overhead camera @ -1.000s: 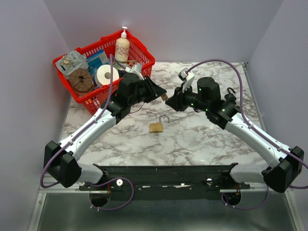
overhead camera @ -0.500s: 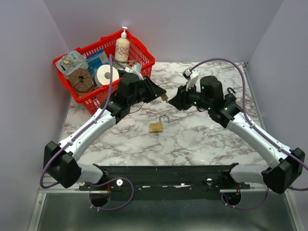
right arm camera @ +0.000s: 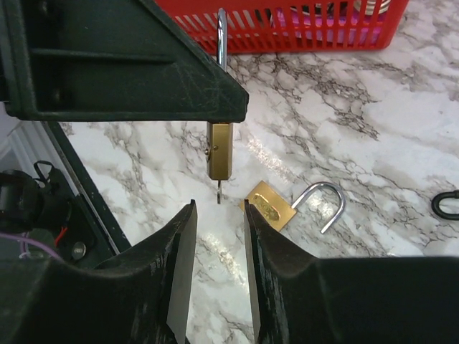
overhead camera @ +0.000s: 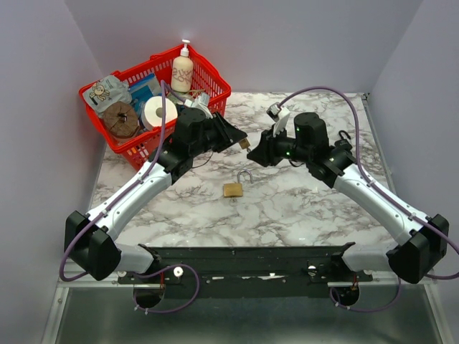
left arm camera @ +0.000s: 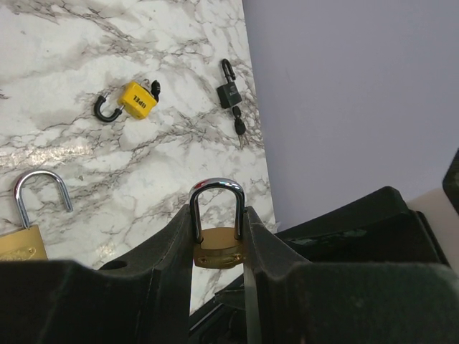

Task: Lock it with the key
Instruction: Lock the lock.

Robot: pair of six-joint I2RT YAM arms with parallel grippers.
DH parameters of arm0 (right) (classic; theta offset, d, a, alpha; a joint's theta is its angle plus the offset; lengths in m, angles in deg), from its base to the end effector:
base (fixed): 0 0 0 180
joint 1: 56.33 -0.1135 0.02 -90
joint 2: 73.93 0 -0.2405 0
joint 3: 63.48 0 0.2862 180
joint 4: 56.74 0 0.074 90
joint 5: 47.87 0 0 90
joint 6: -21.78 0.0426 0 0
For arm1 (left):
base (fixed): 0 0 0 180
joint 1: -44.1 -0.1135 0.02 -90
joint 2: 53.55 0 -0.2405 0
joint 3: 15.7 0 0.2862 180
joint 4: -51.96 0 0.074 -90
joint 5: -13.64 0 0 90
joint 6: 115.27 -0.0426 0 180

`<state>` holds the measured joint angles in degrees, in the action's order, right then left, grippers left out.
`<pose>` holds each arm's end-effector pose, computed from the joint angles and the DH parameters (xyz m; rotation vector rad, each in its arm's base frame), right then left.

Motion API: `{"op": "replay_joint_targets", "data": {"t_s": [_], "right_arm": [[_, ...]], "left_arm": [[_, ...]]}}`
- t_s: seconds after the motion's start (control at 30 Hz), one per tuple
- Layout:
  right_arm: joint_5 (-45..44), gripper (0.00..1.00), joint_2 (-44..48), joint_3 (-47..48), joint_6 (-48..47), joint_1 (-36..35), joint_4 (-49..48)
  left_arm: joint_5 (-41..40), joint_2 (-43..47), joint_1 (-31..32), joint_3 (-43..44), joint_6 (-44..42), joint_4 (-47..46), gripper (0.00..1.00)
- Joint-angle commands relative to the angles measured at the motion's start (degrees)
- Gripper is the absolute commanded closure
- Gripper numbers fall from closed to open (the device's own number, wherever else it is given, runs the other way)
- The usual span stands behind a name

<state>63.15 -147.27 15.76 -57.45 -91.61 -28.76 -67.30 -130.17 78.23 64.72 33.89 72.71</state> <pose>0.2697 0.2095 0.3306 -0.6753 1.9202 0.8769 0.2950 -0.2081 0.3326 -0.3290 2.0412 -1.2238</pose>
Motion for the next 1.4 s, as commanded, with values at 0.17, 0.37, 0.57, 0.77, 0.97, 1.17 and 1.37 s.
{"op": "replay_joint_targets", "data": {"t_s": [0.17, 0.37, 0.57, 0.77, 0.97, 1.17, 1.37], "right_arm": [[2.5, 0.67, -2.9, 2.6, 1.0, 0.0, -3.1], [2.9, 0.68, -2.6, 2.6, 1.1, 0.0, -3.7], [2.3, 0.76, -2.3, 1.9, 1.4, 0.0, -4.4], [2.8, 0.91, -2.2, 2.0, 0.8, 0.0, -4.7], [3.5, 0.99, -1.5, 0.5, 0.9, -0.1, -5.7], [3.5, 0.99, 0.9, -3.1, 0.7, -1.5, -7.0], [3.6, 0.99, 1.7, -5.5, 2.3, -1.6, -6.4]], "left_arm": [[1.7, 1.3, -0.2, 1.1, 0.8, -1.4, 1.00], [1.8, 1.1, -0.1, 0.7, 0.8, -1.1, 1.00], [1.7, 0.9, -0.1, 0.7, 0.6, -1.4, 1.00], [1.1, 0.4, -0.2, 0.4, 0.3, -0.3, 1.00], [-0.6, -0.6, -0.6, 2.2, -1.1, 0.0, 1.00], [-2.2, -4.8, -4.9, 7.5, -0.7, 0.5, 1.00], [-2.7, -7.0, -5.8, 11.8, -6.5, 0.8, 1.00]]}}
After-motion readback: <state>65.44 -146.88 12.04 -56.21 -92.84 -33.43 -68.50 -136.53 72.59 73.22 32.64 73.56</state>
